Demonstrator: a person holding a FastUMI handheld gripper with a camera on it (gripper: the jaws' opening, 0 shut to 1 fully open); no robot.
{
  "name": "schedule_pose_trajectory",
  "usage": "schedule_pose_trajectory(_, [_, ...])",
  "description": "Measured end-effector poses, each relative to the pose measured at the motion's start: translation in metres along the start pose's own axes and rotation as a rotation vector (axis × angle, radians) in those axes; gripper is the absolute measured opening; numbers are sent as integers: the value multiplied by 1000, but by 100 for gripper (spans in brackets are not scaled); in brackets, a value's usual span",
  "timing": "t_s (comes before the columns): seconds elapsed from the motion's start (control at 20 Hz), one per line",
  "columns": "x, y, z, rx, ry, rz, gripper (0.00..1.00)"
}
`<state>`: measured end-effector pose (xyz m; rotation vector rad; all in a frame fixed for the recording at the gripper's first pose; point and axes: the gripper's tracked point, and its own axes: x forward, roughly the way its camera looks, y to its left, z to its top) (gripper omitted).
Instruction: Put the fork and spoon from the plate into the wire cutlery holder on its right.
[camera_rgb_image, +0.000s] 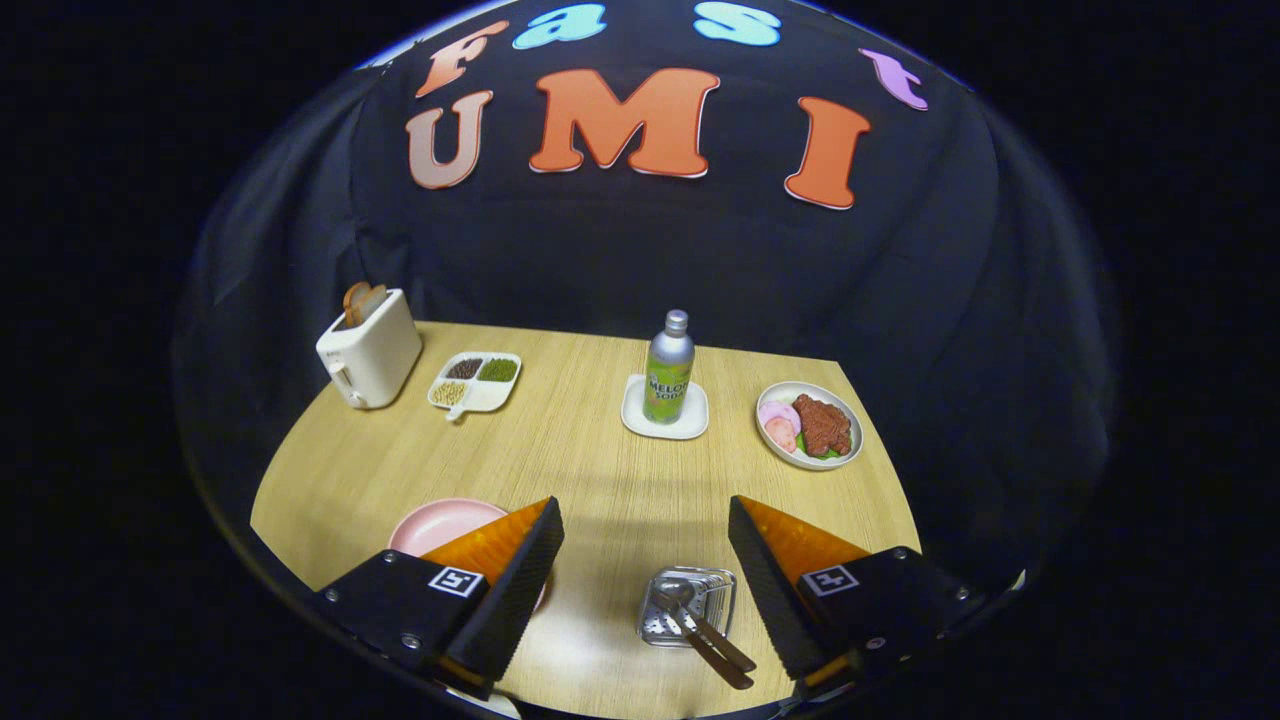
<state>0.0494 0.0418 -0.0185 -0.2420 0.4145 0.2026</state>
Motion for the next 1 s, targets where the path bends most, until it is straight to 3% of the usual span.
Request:
schedule_pose_trajectory(0.55, [-70, -15, 38, 128, -306, -45, 99])
schedule_pose_trajectory(1.0, [-88, -33, 35, 160, -353, -89, 99])
